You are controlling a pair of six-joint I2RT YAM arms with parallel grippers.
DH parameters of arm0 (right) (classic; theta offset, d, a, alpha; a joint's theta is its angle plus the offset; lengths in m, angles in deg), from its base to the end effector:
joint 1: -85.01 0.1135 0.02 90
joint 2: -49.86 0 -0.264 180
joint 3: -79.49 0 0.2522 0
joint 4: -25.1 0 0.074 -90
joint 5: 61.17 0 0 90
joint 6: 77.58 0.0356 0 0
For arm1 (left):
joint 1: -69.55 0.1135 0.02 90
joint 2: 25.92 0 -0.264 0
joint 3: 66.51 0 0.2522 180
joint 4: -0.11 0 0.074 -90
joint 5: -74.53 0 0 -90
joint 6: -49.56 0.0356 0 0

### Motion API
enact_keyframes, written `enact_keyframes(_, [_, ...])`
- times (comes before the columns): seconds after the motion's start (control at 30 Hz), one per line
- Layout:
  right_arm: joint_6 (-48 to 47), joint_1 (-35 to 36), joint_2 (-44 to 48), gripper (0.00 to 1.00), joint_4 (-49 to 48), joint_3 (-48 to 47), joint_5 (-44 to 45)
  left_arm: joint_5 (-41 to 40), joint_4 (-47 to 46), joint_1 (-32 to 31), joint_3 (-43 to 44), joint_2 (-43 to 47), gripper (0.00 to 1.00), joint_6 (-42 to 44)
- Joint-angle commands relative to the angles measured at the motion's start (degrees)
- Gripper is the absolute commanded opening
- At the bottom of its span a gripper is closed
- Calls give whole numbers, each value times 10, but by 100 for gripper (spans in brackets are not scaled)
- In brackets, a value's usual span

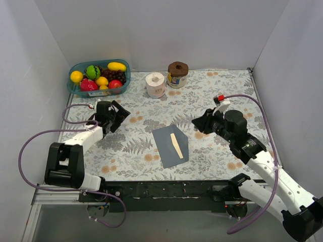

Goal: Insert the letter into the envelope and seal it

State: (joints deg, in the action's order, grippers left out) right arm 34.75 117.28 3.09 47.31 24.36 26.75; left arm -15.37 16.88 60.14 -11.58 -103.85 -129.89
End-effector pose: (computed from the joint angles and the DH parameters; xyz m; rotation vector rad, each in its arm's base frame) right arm 0.1643 0.1053 0.3163 -0.1885 1.8605 0.7020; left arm 0.2774 -0.0460 0.2030 -1.5640 1.8642 -0.8678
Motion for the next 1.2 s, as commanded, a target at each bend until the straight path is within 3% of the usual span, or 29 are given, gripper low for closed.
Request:
enact_keyframes(0.0, [6,-1,26,1,-25,12,4,75,-19,19,3,-41,86,-34])
enact_keyframes(0.6, [25,-1,101,1,-35,89,17,97,-5,25,-28,-35,76,-96])
enact_keyframes(0.83, [25,-1,106,1,-41,98,17,79,16,25,-46,-31,62,-170])
enact_keyframes(1.17, [24,-1,128,1,-41,111,34,73,71,25,-12,-49,64,-236])
